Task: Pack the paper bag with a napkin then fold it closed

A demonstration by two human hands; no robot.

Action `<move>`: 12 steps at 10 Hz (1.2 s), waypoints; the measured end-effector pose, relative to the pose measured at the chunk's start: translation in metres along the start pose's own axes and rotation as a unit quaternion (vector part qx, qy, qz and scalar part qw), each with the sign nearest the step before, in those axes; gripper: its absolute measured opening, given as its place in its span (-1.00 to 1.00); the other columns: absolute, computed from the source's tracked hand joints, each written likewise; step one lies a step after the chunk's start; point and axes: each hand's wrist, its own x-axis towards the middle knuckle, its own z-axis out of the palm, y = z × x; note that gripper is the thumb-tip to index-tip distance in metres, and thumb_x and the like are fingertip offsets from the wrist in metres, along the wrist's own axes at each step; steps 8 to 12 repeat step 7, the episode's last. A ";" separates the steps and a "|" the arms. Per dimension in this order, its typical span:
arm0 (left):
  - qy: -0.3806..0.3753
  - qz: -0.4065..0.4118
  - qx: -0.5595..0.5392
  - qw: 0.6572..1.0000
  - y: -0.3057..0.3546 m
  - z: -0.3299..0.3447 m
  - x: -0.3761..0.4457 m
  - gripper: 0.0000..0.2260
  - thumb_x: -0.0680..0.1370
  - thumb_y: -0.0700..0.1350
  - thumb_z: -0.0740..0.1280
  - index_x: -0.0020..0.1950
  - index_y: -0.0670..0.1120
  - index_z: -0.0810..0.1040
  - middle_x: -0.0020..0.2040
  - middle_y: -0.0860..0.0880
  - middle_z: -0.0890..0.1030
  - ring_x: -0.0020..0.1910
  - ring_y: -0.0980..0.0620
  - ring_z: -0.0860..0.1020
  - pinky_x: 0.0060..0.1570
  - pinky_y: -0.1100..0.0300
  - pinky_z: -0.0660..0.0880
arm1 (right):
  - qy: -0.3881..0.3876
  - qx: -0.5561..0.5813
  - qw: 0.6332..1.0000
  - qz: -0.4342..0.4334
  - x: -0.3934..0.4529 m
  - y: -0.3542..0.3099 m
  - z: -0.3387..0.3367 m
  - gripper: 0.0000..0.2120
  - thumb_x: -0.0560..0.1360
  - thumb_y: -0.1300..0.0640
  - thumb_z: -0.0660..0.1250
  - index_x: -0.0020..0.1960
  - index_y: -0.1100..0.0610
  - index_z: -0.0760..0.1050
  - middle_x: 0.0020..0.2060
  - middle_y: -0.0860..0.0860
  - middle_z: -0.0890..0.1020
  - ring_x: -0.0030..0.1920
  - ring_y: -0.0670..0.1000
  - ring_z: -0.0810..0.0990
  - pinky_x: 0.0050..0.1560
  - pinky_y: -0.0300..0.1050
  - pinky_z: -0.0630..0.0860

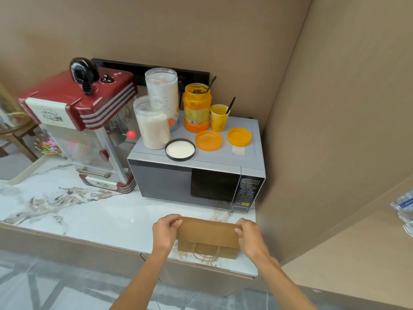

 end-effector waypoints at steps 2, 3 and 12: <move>0.007 0.023 0.030 0.999 0.002 0.001 -0.002 -0.86 0.57 -0.23 0.41 0.08 -0.08 0.70 -0.08 -0.04 0.64 -0.19 0.10 0.55 -0.08 0.21 0.48 | 0.001 -0.012 1.000 -0.022 0.001 0.001 0.002 -0.79 0.64 0.26 0.20 0.21 0.16 0.54 0.10 0.09 0.59 0.15 0.08 0.51 0.15 -0.05 0.50; 0.009 0.047 0.032 0.998 0.004 0.000 -0.004 -0.86 0.58 -0.21 0.41 0.09 -0.05 0.70 -0.03 -0.01 0.65 -0.16 0.21 0.53 -0.11 0.24 0.47 | 0.010 -0.016 0.999 -0.032 0.000 0.001 0.004 -0.75 0.65 0.24 0.20 0.28 0.11 0.53 0.16 0.05 0.60 0.21 0.06 0.49 0.21 -0.07 0.47; 0.075 0.158 0.126 0.976 0.018 0.000 -0.017 -0.82 0.59 -0.08 0.40 0.18 -0.02 0.67 0.25 0.00 0.63 0.27 -0.06 0.52 0.24 0.03 0.49 | 0.020 -0.057 0.993 -0.105 -0.004 0.004 0.008 -0.55 0.69 -0.03 0.10 0.56 -0.02 0.22 0.59 -0.07 0.23 0.56 -0.01 0.16 0.54 0.01 0.15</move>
